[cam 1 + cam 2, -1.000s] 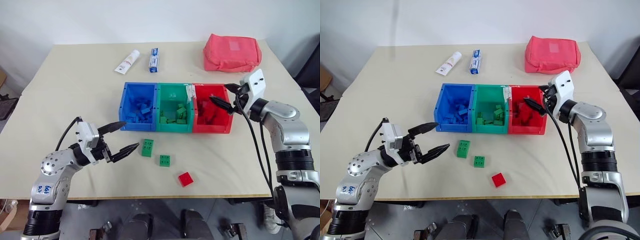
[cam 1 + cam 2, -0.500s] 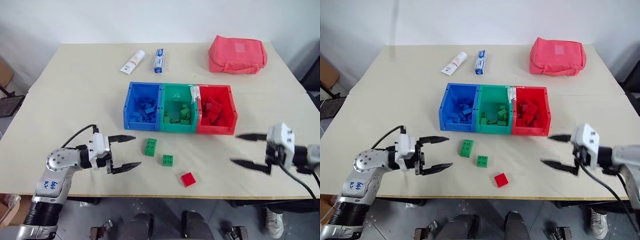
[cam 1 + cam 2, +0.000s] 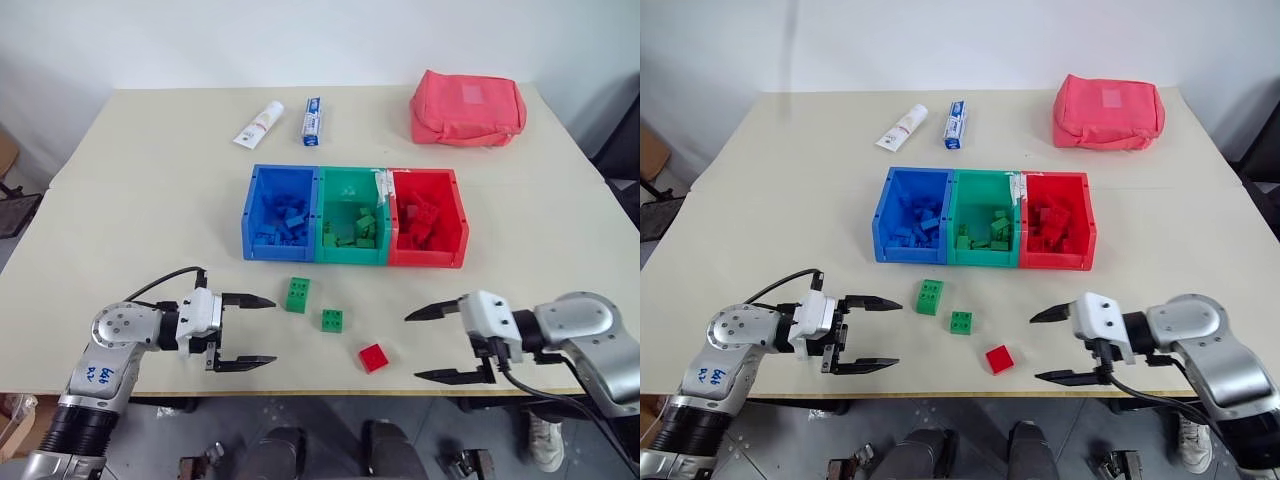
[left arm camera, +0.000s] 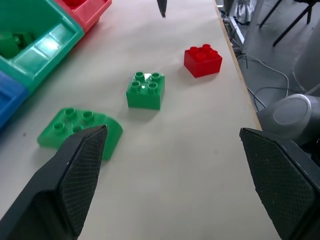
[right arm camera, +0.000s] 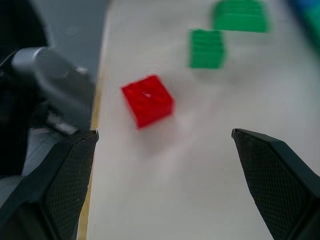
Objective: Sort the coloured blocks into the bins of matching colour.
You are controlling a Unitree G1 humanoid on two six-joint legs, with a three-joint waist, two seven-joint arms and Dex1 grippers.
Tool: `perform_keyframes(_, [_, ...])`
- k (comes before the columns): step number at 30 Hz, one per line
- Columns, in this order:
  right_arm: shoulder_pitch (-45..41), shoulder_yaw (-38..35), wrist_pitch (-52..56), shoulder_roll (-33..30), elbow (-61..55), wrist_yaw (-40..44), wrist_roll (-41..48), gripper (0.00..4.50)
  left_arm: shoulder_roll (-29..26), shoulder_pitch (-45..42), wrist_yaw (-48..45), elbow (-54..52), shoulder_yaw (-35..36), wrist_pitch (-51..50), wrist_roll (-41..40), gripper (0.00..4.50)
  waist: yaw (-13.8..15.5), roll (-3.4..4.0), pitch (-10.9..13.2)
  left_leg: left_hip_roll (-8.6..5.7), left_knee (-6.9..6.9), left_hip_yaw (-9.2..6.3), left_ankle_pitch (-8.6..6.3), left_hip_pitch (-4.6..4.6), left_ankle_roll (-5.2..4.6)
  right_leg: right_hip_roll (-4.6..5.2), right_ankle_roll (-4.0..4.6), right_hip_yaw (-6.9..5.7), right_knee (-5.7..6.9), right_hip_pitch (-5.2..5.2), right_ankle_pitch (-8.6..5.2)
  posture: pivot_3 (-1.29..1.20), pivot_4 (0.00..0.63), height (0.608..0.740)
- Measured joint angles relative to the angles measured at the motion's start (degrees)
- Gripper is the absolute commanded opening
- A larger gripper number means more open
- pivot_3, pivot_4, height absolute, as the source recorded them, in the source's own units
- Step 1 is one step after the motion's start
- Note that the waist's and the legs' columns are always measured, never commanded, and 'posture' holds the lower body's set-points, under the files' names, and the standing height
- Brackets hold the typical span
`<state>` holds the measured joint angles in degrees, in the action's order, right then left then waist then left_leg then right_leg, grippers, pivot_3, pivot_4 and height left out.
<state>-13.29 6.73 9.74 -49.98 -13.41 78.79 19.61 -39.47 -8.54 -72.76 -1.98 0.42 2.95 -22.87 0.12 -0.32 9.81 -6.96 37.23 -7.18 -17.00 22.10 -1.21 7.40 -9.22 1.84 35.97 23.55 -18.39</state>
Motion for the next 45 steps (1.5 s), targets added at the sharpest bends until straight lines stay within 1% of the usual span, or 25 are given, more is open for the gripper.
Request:
perform_keyframes(3, [-7.1, 8.0, -0.8, 5.5, 2.3, 1.3, -3.7, 4.47, -0.1, 0.5, 0.3, -1.0, 0.4, -0.3, 0.0, 4.50, -0.3, -0.02, 0.0, 0.07, -0.03, -0.01, -0.01, 0.00, 0.04, -0.04, 0.02, -0.01, 0.02, 0.04, 0.00, 0.00, 0.150, 0.740])
perform_keyframes(5, [-8.3, 11.9, -1.3, 7.4, 3.7, 1.9, -5.9, 4.09, -0.1, 1.2, 0.8, -2.9, 0.9, -0.4, -0.1, 4.50, -0.2, -0.02, 0.0, 0.07, -0.09, -0.03, -0.02, 0.01, 0.05, -0.04, 0.04, -0.03, 0.01, 0.08, -0.01, 0.00, 0.150, 0.740])
perform_keyframes(7, [-8.5, 13.6, -1.7, 7.7, 5.4, 2.2, -7.1, 3.58, -0.3, 2.4, 1.3, -3.7, 1.3, -0.8, -0.2, 4.50, 0.1, -0.02, 0.0, -0.01, -0.07, -0.08, -0.05, 0.05, 0.00, -0.03, 0.04, -0.09, 0.00, 0.08, -0.01, 0.00, 0.150, 0.740])
perform_keyframes(13, [-9.1, 14.6, -3.6, 7.7, 8.4, 2.6, -8.8, 1.52, -0.4, 3.7, 2.6, -5.1, 1.5, -1.6, -0.2, 4.50, 0.0, -0.02, 0.0, -0.08, 0.05, -0.06, -0.06, 0.04, -0.05, -0.03, 0.02, -0.08, 0.02, 0.03, 0.00, 0.00, 0.150, 0.740])
perform_keyframes(14, [-9.0, 14.3, -3.6, 7.7, 8.4, 2.4, -8.8, 1.47, -0.4, 3.8, 2.9, -5.4, 1.5, -1.6, -0.2, 4.50, 0.0, -0.02, 0.0, -0.06, 0.04, -0.06, -0.05, 0.04, -0.03, -0.03, 0.02, -0.08, 0.03, 0.03, 0.00, 0.00, 0.150, 0.740])
perform_keyframes(16, [-8.5, 12.5, -3.3, 7.6, 8.8, 1.6, -8.3, 1.48, -0.3, 3.7, 3.5, -6.1, 1.5, -1.8, -0.3, 4.50, 0.0, -0.02, 0.0, -0.03, 0.04, -0.06, -0.04, 0.04, -0.01, -0.03, 0.02, -0.08, 0.04, 0.04, 0.00, 0.00, 0.150, 0.740])
perform_keyframes(18, [-7.3, 8.0, -0.7, 7.7, 8.5, -0.4, -4.5, 1.48, 0.7, 3.1, 5.1, -6.3, 1.9, -2.9, -0.9, 4.50, 0.0, -0.02, 0.0, -0.04, 0.04, -0.06, -0.04, 0.04, -0.01, -0.04, 0.02, -0.07, 0.04, 0.04, 0.00, 0.00, 0.150, 0.740])
perform_keyframes(20, [-6.9, 0.8, 3.0, 8.7, 7.7, -4.7, 0.6, 1.48, 2.1, 2.1, 7.6, -6.3, 2.8, -4.9, -2.4, 4.50, 0.1, -0.02, 0.0, -0.04, 0.05, -0.07, -0.04, 0.04, -0.01, -0.05, 0.02, -0.07, 0.05, 0.03, 0.00, 0.00, 0.150, 0.740])
perform_keyframes(22, [-8.4, -6.2, 5.9, 10.0, 7.6, -10.5, 4.2, 1.48, 4.0, 0.6, 11.0, -6.6, 4.0, -7.3, -4.1, 4.50, 0.2, -0.02, 0.0, -0.04, 0.06, -0.07, -0.03, 0.04, -0.01, -0.09, 0.02, -0.08, 0.07, 0.04, 0.01, 0.00, 0.150, 0.740])
perform_keyframes(25, [-13.2, -11.6, 7.7, 10.5, 11.2, -18.8, 4.2, 1.48, 7.2, -1.4, 15.7, -7.0, 5.3, -10.0, -5.9, 4.50, -0.1, -0.02, 0.0, -0.04, 0.04, -0.03, -0.03, 0.02, 0.00, -0.09, 0.02, -0.05, 0.11, 0.07, 0.01, 0.00, 0.150, 0.740])
perform_keyframes(29, [-20.2, -14.2, 8.8, 12.1, 19.4, -27.3, 2.0, 1.48, 8.3, -2.3, 18.2, -7.2, 5.1, -11.9, -6.1, 4.50, -0.4, -0.02, 0.0, 0.02, -0.05, 0.02, -0.02, 0.03, 0.03, -0.08, 0.02, 0.00, 0.11, 0.14, 0.00, 0.00, 0.150, 0.740])
perform_keyframes(31, [-23.2, -13.9, 9.3, 13.2, 23.2, -29.5, 1.1, 2.19, 8.6, -2.6, 18.5, -7.3, 4.9, -12.3, -6.1, 4.50, -0.4, -0.02, 0.0, 0.02, -0.05, 0.03, -0.01, 0.03, 0.03, -0.08, 0.03, 0.00, 0.11, 0.16, 0.01, 0.00, 0.150, 0.740])
perform_keyframes(33, [-25.9, -13.3, 9.4, 13.9, 26.5, -30.6, -0.1, 2.80, 8.6, -2.8, 18.6, -7.3, 4.8, -12.3, -6.0, 4.50, -0.4, -0.02, 0.0, 0.01, -0.04, 0.04, -0.01, 0.04, 0.03, -0.09, 0.03, 0.00, 0.10, 0.15, 0.01, 0.00, 0.150, 0.740])
perform_keyframes(37, [-27.1, -12.3, 9.1, 14.4, 29.7, -30.9, -1.5, 4.20, 8.7, -2.9, 19.0, -7.3, 4.7, -12.3, -5.9, 4.50, -0.2, -0.02, 0.0, -0.03, -0.03, 0.02, -0.01, 0.06, 0.02, -0.09, 0.03, -0.03, 0.10, 0.14, 0.01, 0.00, 0.150, 0.740])
perform_keyframes(38, [-27.1, -11.9, 9.0, 14.5, 30.0, -30.9, -1.6, 4.48, 8.7, -2.9, 19.0, -7.3, 4.7, -12.2, -5.8, 4.50, -0.2, -0.02, 0.0, -0.05, -0.03, 0.02, 0.00, 0.06, 0.01, -0.09, 0.03, -0.02, 0.10, 0.15, 0.01, 0.00, 0.150, 0.740])
perform_keyframes(40, [-26.6, -11.7, 8.8, 14.2, 29.6, -30.0, -1.7, 4.48, 8.7, -3.0, 19.2, -7.2, 4.7, -11.9, -5.3, 4.50, -0.2, -0.02, 0.0, -0.05, -0.03, 0.02, 0.00, 0.07, 0.01, -0.09, 0.02, -0.03, 0.10, 0.15, 0.01, 0.00, 0.150, 0.740])
perform_keyframes(41, [-25.4, -11.8, 8.2, 13.5, 28.5, -28.1, -1.2, 4.48, 8.4, -3.0, 19.5, -6.9, 4.7, -11.0, -4.2, 4.50, -0.1, -0.02, 0.0, -0.05, -0.03, -0.01, 0.00, 0.07, 0.01, -0.09, 0.02, -0.05, 0.09, 0.14, 0.01, 0.00, 0.150, 0.740])
perform_keyframes(45, [-17.2, -14.3, 7.9, 9.5, 20.7, -17.5, 5.4, 4.48, 4.6, -2.5, 18.5, -3.6, 5.9, -8.4, -1.5, 4.50, -0.1, -0.01, 0.0, -0.05, -0.08, -0.02, -0.01, 0.09, -0.01, -0.08, 0.02, -0.07, 0.04, 0.13, 0.01, 0.00, 0.150, 0.740])
